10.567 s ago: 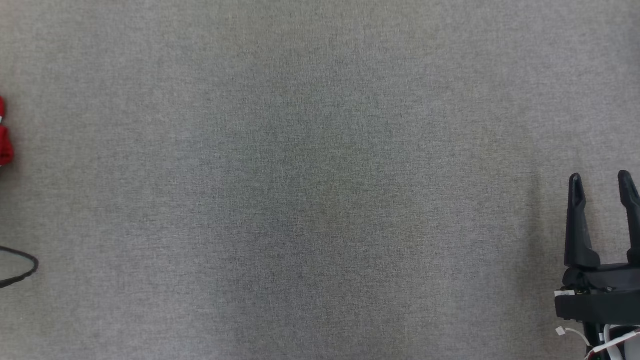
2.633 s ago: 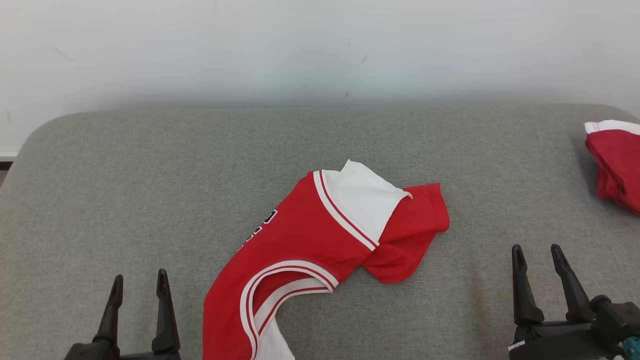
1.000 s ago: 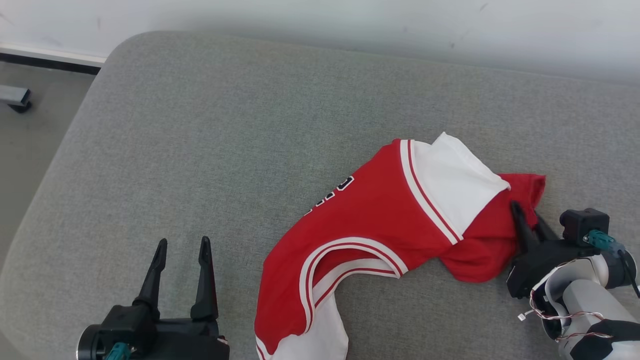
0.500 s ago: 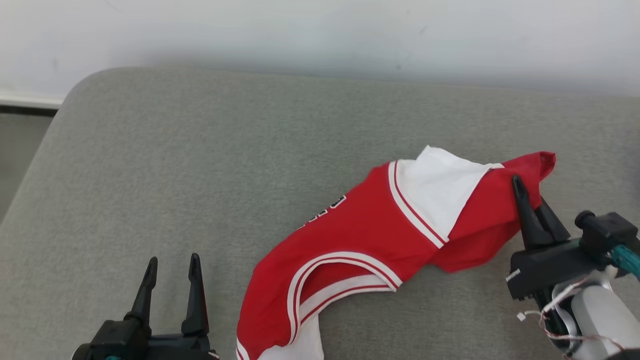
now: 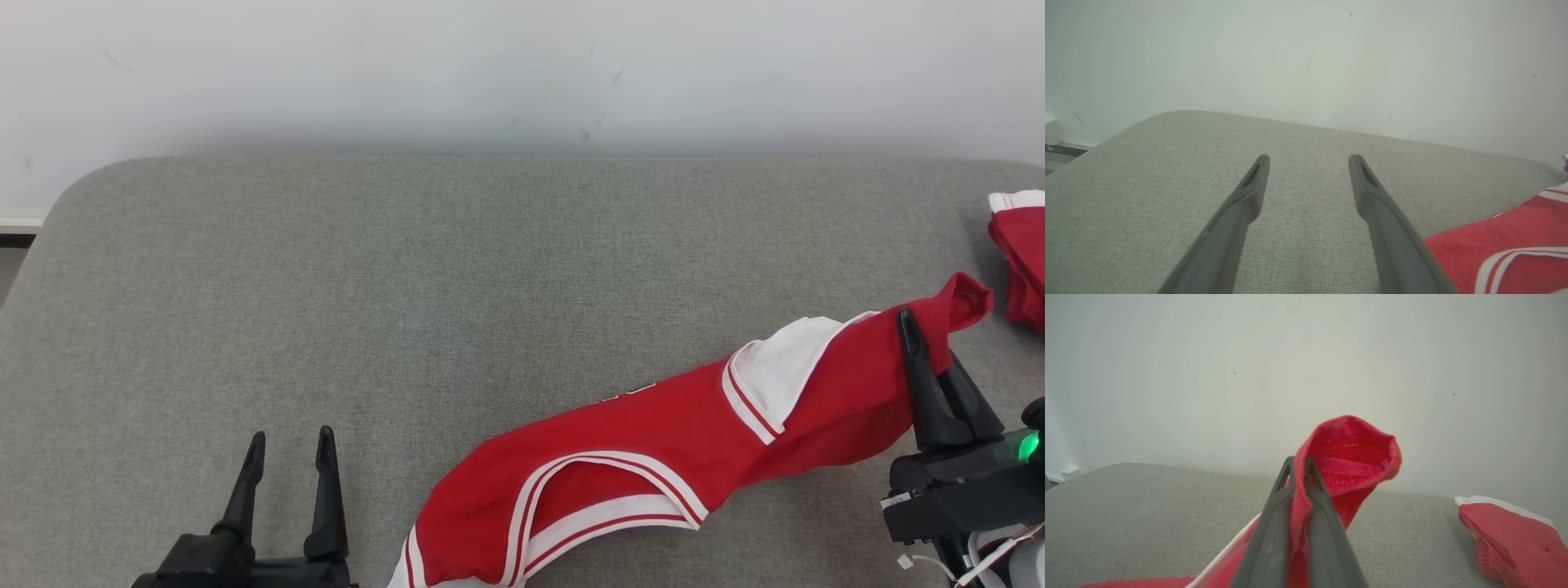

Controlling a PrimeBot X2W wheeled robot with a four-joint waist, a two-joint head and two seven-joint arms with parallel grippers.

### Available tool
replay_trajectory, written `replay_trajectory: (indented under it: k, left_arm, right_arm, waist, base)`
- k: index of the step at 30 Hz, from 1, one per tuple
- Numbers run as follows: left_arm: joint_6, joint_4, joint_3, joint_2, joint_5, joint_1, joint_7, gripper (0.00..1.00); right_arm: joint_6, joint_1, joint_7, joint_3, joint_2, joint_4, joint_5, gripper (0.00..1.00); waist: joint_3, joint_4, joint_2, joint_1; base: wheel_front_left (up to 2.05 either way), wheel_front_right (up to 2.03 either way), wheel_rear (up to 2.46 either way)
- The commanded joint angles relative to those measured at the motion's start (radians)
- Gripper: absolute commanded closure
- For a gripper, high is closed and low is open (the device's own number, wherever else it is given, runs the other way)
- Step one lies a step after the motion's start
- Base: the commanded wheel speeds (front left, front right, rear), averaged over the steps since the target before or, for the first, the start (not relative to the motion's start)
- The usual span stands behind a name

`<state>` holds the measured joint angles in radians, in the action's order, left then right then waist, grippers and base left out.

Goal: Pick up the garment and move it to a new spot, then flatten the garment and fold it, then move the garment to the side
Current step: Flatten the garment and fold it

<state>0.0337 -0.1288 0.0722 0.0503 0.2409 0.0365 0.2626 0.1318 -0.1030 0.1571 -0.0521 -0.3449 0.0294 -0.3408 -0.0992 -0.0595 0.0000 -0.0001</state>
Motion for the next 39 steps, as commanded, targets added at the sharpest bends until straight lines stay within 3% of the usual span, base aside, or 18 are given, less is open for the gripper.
replay_trajectory:
  k: [1, 7, 15, 27, 37, 38, 39]
  left_arm:
    - [-0.002, -0.002, 0.004, 0.000, 0.007, -0.009, 0.003, 0.00]
    - [0.002, -0.015, 0.021, 0.000, 0.019, 0.007, 0.003, 0.00]
    - [-0.002, -0.024, 0.036, 0.000, 0.030, 0.011, 0.003, 0.00]
    - [-0.004, -0.038, 0.072, 0.000, 0.048, 0.031, 0.003, 0.00]
    - [-0.013, -0.035, 0.072, 0.000, 0.052, 0.029, 0.003, 0.00]
    - [-0.012, -0.035, 0.071, 0.000, 0.050, 0.028, 0.003, 0.00]
    - [-0.012, -0.036, 0.069, 0.000, 0.048, 0.029, 0.003, 0.00]
  right_arm:
    - [-0.003, 0.016, -0.020, 0.012, 0.008, 0.028, 0.015, 1.00]
    - [-0.003, -0.016, -0.057, -0.008, 0.008, 0.034, 0.026, 1.00]
    - [-0.003, -0.205, -0.056, -0.111, 0.032, -0.117, 0.018, 1.00]
    - [-0.003, -0.539, 0.006, -0.258, 0.124, -0.571, 0.027, 1.00]
    - [-0.003, -0.646, 0.088, -0.236, 0.089, -0.887, 0.017, 1.00]
    - [-0.003, -0.652, 0.095, -0.230, 0.087, -0.899, 0.013, 0.73]
    - [-0.003, -0.654, 0.099, -0.231, 0.088, -0.906, 0.009, 0.09]
  waist:
    - [0.000, -0.005, 0.0000, 0.0001]
    - [-0.001, -0.046, 0.0000, 0.0001]
    - [-0.002, -0.111, 0.0000, 0.0001]
    - [-0.024, -0.180, 0.0000, 0.0001]
    - [-0.033, -0.174, 0.0000, 0.0001]
    - [-0.033, -0.168, 0.0000, 0.0001]
    - [-0.032, -0.162, 0.0000, 0.0001]
  base:
    - [0.00, 0.00, 0.00]
    - [0.00, 0.00, 0.00]
    - [0.00, 0.00, 0.00]
    - [0.00, 0.00, 0.00]
    - [0.00, 0.00, 0.00]
    - [0.00, 0.00, 0.00]
    - [0.00, 0.00, 0.00]
